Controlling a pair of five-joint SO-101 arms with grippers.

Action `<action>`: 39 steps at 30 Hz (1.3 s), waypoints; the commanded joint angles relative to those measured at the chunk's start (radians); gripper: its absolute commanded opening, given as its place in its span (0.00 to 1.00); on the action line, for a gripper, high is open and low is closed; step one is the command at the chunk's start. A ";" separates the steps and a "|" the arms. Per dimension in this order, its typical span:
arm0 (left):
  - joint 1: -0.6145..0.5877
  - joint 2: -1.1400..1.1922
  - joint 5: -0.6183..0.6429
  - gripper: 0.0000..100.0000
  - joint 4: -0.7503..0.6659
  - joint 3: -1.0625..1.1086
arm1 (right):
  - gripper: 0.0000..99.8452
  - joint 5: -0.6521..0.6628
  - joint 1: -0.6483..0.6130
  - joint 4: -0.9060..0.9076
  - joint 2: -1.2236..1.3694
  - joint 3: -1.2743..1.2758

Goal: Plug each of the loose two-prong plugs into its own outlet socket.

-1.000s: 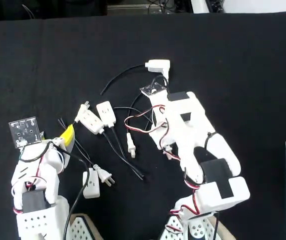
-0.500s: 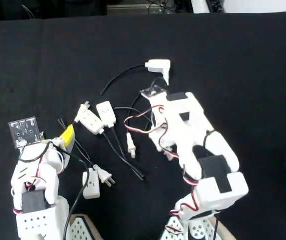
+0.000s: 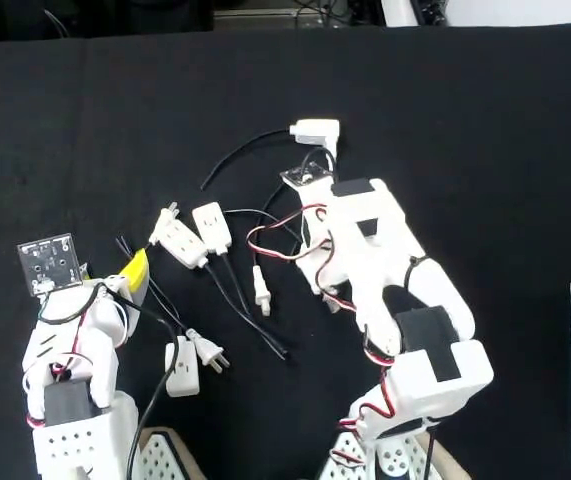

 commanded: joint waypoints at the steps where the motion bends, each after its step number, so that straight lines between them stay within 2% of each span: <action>1: 0.010 -0.005 -0.012 0.30 -0.023 -0.005 | 0.01 -0.012 0.002 0.043 -0.108 -0.050; 9: 0.015 -0.005 -0.012 0.30 -0.026 -0.005 | 0.01 -0.035 -0.021 0.094 -0.504 -0.042; 13: 0.015 -0.005 -0.009 0.30 -0.028 -0.007 | 0.01 -0.117 -0.117 0.077 -0.634 -0.008; 19: 0.016 -0.006 -0.006 0.30 -0.028 -0.015 | 0.01 -0.204 -0.313 -0.184 -0.768 0.188; 22: 0.016 -0.006 -0.005 0.30 -0.054 -0.008 | 0.01 -0.233 -0.361 -0.318 -0.819 0.285; 26: 0.022 -0.006 0.021 0.30 -0.112 -0.007 | 0.01 -0.249 -0.402 -0.391 -0.883 0.374; 29: 0.079 -0.006 0.058 0.30 -0.157 -0.007 | 0.01 -0.267 -0.427 -0.411 -0.940 0.414; 39: 0.249 -0.006 0.058 0.30 -0.153 -0.053 | 0.01 -0.269 -0.545 -0.434 -1.158 0.539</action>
